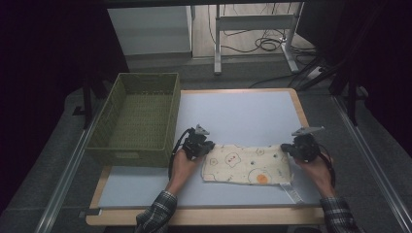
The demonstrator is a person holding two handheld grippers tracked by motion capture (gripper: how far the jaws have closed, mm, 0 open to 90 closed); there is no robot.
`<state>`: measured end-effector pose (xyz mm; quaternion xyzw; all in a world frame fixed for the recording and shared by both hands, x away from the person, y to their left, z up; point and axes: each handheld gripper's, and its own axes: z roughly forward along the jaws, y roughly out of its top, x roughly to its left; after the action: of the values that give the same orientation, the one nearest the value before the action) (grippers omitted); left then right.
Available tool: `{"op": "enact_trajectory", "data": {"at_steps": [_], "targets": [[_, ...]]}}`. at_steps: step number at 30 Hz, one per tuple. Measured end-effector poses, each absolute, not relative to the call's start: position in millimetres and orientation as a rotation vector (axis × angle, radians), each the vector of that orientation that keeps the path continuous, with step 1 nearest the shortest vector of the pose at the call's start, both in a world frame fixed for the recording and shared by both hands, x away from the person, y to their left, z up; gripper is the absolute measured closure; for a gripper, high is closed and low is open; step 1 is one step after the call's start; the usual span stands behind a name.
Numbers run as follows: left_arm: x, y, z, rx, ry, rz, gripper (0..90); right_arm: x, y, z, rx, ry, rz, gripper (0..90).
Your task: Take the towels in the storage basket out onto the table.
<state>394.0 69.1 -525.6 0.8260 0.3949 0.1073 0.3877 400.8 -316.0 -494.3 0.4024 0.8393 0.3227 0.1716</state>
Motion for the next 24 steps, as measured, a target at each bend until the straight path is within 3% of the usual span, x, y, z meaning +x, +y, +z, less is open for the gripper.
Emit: {"op": "enact_trajectory", "data": {"at_steps": [6, 8, 9, 11, 17, 20, 24], "targets": [[380, 74, -524, 2.082, 0.983, 0.248, 83.8, 436, -310, -499, 1.195, 2.369, 0.91, 86.0], [381, 75, -523, 2.081, 0.988, 0.271, 77.4, 440, -307, -505, 1.205, 2.378, 0.91, 85.3], [384, 76, -523, 2.08, 0.999, 0.293, 69.6, 440, -307, -506, 1.208, 2.376, 0.926, 84.5], [389, 75, -524, 2.09, 1.004, 0.301, 60.5, 435, -309, -505, 1.229, 2.35, 0.957, 78.2], [398, 72, -537, 2.155, 0.983, 0.407, 48.4, 422, -318, -502, 1.244, 2.347, 1.035, 60.8], [402, 78, -543, 2.107, 1.003, 0.358, 38.7, 416, -320, -502, 1.249, 2.336, 1.024, 54.2], [402, 78, -543, 2.11, 0.997, 0.352, 36.3, 406, -322, -502, 1.219, 2.363, 1.019, 49.0]]}}
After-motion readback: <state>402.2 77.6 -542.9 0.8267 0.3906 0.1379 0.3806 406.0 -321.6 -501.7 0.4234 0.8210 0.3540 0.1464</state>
